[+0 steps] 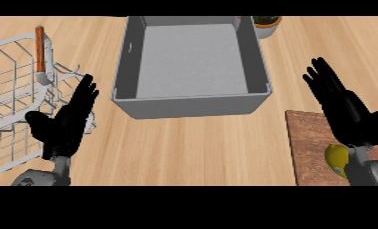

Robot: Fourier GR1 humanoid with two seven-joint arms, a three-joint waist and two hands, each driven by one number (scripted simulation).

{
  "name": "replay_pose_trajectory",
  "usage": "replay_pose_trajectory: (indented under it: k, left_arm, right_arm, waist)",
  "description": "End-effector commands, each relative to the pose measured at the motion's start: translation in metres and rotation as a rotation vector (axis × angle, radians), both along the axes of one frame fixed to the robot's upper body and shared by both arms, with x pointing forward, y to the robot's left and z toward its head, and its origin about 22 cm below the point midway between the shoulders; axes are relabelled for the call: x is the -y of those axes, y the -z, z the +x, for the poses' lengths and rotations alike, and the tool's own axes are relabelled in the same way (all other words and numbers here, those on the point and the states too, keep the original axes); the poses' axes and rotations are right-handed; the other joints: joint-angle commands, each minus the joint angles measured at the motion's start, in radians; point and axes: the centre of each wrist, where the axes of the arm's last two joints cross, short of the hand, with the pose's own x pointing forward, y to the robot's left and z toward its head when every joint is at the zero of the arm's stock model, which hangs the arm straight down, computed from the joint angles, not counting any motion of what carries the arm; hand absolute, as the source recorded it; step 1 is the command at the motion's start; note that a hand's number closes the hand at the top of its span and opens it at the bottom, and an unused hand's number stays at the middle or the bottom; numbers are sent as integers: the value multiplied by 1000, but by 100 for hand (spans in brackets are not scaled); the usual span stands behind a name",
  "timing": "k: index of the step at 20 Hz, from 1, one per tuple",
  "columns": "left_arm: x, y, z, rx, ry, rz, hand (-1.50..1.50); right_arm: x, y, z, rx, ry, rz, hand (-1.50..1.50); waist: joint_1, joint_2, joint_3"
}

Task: Pick the squash from the cutting board and place it in the cardboard box

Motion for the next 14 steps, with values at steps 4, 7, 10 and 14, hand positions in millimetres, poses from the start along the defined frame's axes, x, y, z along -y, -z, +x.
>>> replay_pose_trajectory:
  k: [4,7,10,14]
  left_arm:
    - [-27,-5,-1,41,-41,206,0]
    - [-17,7,-10,14,-4,223,0]
    - [-20,4,-13,9,-5,257,0]
    - [-19,2,-1,36,-36,290,0]
  right_arm:
    - [55,-53,18,368,99,-50,-150]
    - [118,-73,1,208,270,-651,-150]
    - [111,-10,2,289,614,-292,-150]
    - [132,26,-13,392,587,-218,-150]
  waist:
    - [-21,-6,26]
    - [-48,13,-2]
    - [-13,1,27]
    - [-18,0,26]
